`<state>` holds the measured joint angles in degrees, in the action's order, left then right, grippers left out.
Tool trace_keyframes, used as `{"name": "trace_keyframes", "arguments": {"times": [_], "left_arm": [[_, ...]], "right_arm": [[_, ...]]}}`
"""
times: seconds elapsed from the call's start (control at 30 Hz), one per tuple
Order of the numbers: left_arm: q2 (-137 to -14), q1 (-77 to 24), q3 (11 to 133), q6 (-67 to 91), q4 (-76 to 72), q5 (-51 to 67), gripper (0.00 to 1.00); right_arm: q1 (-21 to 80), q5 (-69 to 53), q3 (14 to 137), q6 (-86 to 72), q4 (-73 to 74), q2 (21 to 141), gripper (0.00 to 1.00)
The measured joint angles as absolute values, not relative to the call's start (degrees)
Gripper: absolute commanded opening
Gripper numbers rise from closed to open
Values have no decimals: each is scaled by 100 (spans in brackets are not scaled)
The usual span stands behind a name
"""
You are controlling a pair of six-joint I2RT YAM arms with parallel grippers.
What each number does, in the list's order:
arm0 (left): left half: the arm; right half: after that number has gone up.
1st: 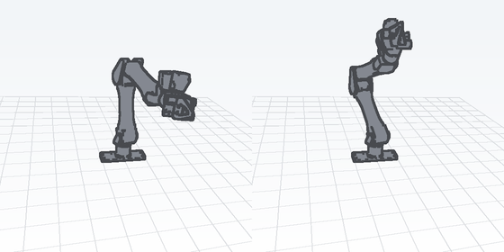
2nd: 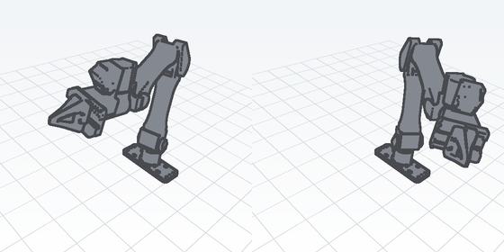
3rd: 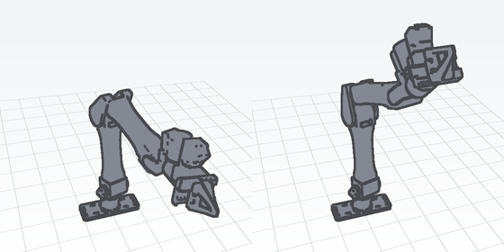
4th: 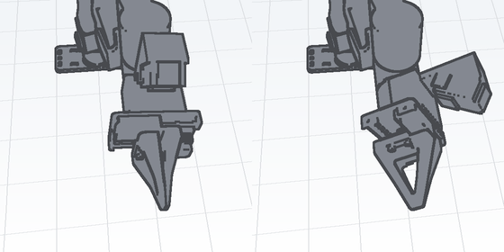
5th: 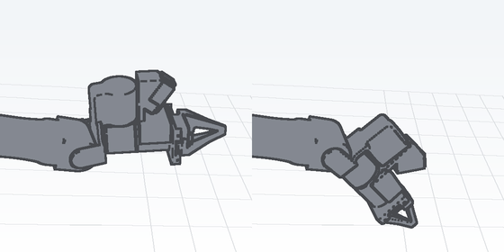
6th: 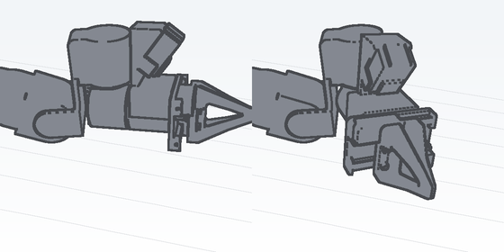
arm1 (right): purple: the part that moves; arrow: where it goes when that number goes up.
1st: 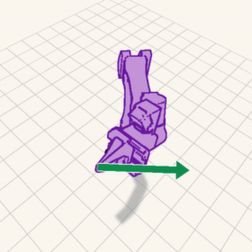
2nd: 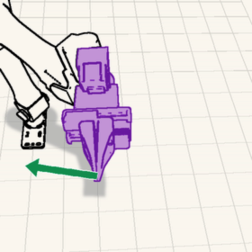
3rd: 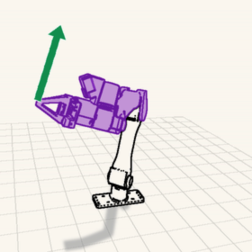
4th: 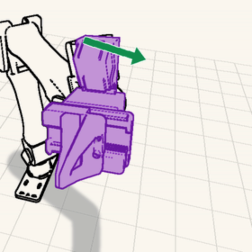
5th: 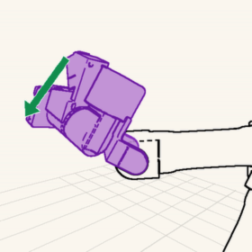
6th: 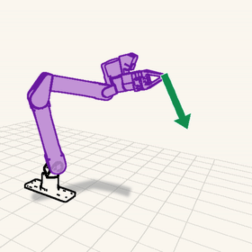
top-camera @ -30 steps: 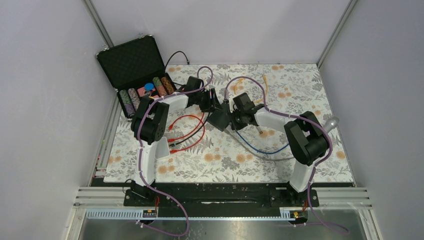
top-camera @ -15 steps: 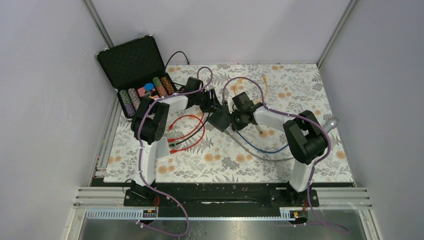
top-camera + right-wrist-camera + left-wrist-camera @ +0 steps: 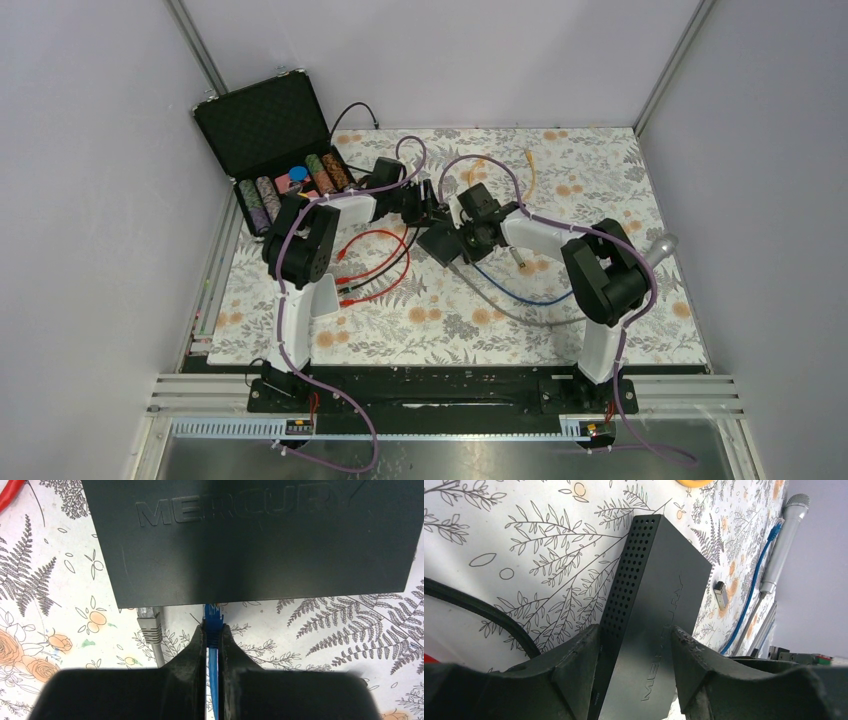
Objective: Insert the plug into the switch port
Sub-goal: Insert the connector into the switch port.
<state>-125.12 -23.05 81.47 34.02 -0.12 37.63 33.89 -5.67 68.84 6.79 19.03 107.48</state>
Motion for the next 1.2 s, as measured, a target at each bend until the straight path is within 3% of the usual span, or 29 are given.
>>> {"name": "trace_keyframes", "arguments": {"times": [0.17, 0.53, 1.2], "left_arm": [[-12512, -2307, 8149, 3334, 16, 3782, 54], [-12438, -2307, 7913, 3286, -193, 3625, 40], [-11926, -2556, 6731, 3682, -1533, 2768, 35]], "right_arm": [[3413, -558, 6744, 554, 1697, 10739, 0], [3415, -574, 6632, 231, 1468, 10704, 0], [3413, -620, 6969, 38, 1824, 10879, 0]]}}
